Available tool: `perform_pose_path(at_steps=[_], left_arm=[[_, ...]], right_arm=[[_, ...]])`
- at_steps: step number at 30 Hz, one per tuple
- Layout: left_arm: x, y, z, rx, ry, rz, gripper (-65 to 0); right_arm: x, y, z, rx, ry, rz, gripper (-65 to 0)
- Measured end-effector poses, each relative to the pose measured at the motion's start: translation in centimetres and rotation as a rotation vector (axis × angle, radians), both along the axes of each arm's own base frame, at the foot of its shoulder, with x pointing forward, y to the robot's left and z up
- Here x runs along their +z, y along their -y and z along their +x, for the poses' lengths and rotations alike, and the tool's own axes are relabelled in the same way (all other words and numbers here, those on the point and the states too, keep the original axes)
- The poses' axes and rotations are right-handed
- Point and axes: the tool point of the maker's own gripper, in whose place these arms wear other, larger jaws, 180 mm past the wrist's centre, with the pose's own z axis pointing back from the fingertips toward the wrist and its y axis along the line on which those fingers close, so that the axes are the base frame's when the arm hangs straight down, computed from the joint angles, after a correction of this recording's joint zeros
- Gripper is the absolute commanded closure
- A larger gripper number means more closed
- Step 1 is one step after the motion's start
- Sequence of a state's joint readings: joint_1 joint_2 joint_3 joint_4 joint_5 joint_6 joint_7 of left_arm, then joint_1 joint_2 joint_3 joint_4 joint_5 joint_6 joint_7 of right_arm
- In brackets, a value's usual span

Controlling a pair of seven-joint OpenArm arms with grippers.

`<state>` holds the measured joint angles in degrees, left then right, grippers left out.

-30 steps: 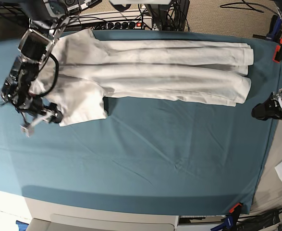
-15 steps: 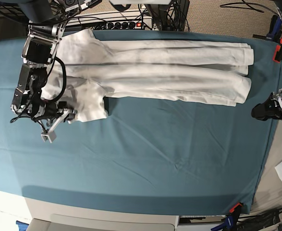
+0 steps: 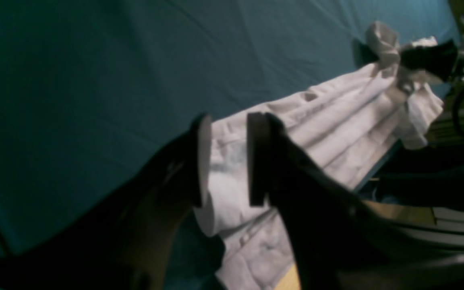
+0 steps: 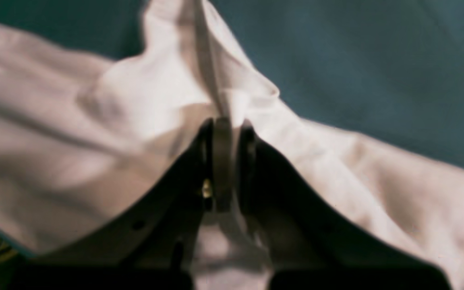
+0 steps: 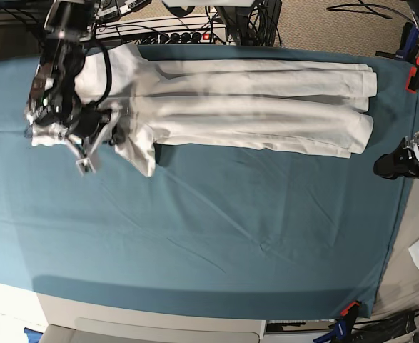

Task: Fold the T-shirt properly
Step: 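Fold the sleeve inward over the shirt with the right gripper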

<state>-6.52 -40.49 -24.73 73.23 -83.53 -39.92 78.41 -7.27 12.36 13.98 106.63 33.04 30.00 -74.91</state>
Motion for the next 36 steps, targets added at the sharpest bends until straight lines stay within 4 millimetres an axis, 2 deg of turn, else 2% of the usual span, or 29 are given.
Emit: perform_pose_path(at_steps=[4, 10, 15, 25, 30, 34, 35, 36], left_arm=[[0.0, 0.0, 0.0, 0.0, 0.001, 0.0, -16.8], [0.0, 0.0, 0.0, 0.0, 0.0, -0.001, -16.8], [0.0, 0.0, 0.0, 0.001, 0.001, -0.002, -16.8], [0.0, 0.0, 0.0, 0.001, 0.001, -0.002, -16.8], [0.0, 0.0, 0.0, 0.001, 0.001, -0.002, -16.8], [0.1, 0.0, 0.1, 0.003, 0.003, -0.003, -16.8], [0.1, 0.0, 0.1, 0.003, 0.003, -0.003, -16.8], [0.0, 0.0, 0.1, 0.003, 0.003, -0.003, -16.8]], right_arm=[[0.5, -0.9, -3.3, 0.038, -0.002, -0.03, 0.0], [1.7, -2.0, -5.8, 0.077, 0.029, -0.043, 0.0], [1.6, -2.3, -6.4, 0.101, 0.024, -0.038, 0.0], [2.2, -4.8, -7.3, 0.211, 0.032, 0.067, 0.0], [1.5, -5.8, -9.6, 0.266, -0.021, 0.11, 0.0], [1.2, -6.1, -10.6, 0.287, -0.044, 0.123, 0.0], [1.1, -6.0, -10.8, 0.29, -0.051, 0.119, -1.1], [1.1, -6.0, -10.9, 0.29, -0.054, 0.12, -6.7]])
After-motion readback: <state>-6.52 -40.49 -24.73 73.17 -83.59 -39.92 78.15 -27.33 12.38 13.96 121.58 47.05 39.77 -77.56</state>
